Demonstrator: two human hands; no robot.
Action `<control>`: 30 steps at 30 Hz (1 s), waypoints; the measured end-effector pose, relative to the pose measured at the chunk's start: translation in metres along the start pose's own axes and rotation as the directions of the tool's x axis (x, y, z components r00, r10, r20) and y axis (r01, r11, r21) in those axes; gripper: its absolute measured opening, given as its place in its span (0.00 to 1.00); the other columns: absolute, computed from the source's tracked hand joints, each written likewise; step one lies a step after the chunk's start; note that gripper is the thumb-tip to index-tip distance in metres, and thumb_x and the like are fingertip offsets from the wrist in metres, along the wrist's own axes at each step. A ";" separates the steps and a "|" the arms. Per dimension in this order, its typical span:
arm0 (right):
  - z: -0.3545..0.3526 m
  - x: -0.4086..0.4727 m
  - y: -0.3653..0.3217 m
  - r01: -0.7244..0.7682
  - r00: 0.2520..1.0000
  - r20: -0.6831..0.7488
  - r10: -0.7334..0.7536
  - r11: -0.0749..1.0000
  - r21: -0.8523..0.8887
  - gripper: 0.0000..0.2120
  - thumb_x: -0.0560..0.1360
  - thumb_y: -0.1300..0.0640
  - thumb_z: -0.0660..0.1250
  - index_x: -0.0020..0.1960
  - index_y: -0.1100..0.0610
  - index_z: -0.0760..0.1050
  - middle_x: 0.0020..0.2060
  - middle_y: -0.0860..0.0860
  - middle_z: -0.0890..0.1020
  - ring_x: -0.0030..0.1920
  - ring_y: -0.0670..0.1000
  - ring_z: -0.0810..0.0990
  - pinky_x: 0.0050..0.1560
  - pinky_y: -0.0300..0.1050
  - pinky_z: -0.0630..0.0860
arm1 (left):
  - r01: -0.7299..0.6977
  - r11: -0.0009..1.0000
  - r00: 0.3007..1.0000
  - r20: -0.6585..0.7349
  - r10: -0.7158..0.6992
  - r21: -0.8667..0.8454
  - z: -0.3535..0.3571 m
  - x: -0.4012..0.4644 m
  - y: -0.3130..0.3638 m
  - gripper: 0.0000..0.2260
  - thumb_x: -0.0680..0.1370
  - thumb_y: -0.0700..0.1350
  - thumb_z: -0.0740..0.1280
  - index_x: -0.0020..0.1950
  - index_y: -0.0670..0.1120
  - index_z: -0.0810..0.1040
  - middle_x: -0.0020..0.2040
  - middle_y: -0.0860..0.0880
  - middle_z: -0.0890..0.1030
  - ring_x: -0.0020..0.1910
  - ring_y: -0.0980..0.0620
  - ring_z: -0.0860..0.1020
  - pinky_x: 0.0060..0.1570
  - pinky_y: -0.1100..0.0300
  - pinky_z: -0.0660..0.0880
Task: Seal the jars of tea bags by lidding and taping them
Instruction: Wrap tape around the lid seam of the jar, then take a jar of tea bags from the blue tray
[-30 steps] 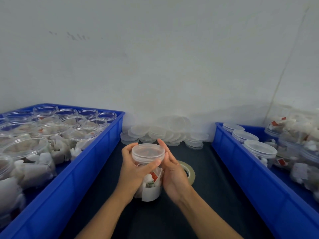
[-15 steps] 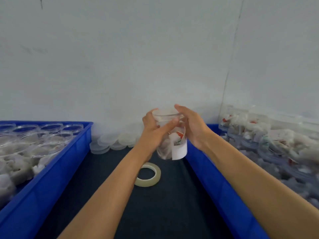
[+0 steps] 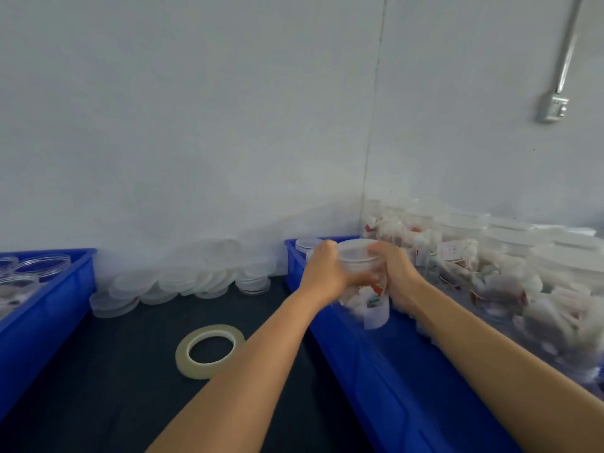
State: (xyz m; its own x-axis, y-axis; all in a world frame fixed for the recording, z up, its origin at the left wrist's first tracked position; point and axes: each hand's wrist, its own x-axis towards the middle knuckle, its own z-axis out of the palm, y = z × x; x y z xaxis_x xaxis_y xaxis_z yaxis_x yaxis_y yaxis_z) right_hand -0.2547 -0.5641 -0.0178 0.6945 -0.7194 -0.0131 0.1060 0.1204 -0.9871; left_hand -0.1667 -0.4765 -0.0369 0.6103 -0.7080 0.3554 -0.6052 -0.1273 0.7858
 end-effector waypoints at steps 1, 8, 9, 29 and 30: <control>-0.001 0.003 0.007 -0.037 0.999 0.005 0.037 0.999 0.004 0.09 0.77 0.62 0.58 0.48 0.63 0.76 0.40 0.59 0.80 0.37 0.54 0.77 0.32 0.42 0.74 | 0.025 0.999 1.000 -0.006 -0.025 0.040 0.005 -0.001 -0.006 0.28 0.63 0.54 0.81 0.56 0.41 0.78 0.49 0.44 0.83 0.48 0.46 0.81 0.47 0.47 0.78; -0.013 0.018 0.032 -0.240 0.970 -0.062 0.233 0.959 -0.153 0.12 0.80 0.50 0.60 0.50 0.58 0.75 0.46 0.56 0.80 0.45 0.55 0.78 0.46 0.48 0.75 | 0.074 0.869 0.990 -0.139 -0.006 0.489 0.029 -0.011 -0.032 0.35 0.58 0.74 0.72 0.50 0.48 0.73 0.47 0.50 0.80 0.45 0.49 0.77 0.40 0.56 0.74; -0.016 0.019 0.033 -0.277 0.960 -0.094 0.263 0.940 -0.199 0.12 0.80 0.48 0.61 0.47 0.57 0.73 0.45 0.55 0.79 0.44 0.54 0.76 0.48 0.49 0.74 | 0.061 0.849 0.990 -0.140 0.016 0.526 0.032 -0.012 -0.034 0.36 0.58 0.75 0.71 0.51 0.48 0.74 0.48 0.50 0.80 0.46 0.49 0.76 0.42 0.56 0.74; -0.004 0.018 0.027 -0.250 0.961 -0.119 0.251 0.598 -0.762 0.21 0.81 0.53 0.59 0.69 0.65 0.66 0.63 0.64 0.73 0.61 0.63 0.73 0.55 0.55 0.74 | 0.091 0.841 0.995 -0.012 -0.100 0.534 0.001 -0.035 -0.036 0.35 0.73 0.65 0.68 0.68 0.42 0.67 0.66 0.43 0.71 0.64 0.43 0.67 0.62 0.51 0.68; 0.001 0.018 0.024 -0.181 0.978 -0.096 0.188 0.515 -0.838 0.23 0.81 0.52 0.59 0.70 0.66 0.64 0.65 0.64 0.72 0.63 0.63 0.73 0.59 0.55 0.74 | 0.103 0.849 0.994 -0.013 -0.112 0.518 -0.011 -0.040 -0.039 0.33 0.73 0.63 0.68 0.68 0.42 0.67 0.66 0.43 0.72 0.65 0.43 0.68 0.63 0.50 0.69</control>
State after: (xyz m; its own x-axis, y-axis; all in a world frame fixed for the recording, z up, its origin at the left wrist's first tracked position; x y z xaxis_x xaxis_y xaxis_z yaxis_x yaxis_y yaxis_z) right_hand -0.2386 -0.5732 -0.0419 0.6305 -0.7463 -0.2133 -0.6672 -0.3806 -0.6403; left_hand -0.1621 -0.4355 -0.0764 0.6810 -0.6800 0.2718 -0.7161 -0.5408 0.4413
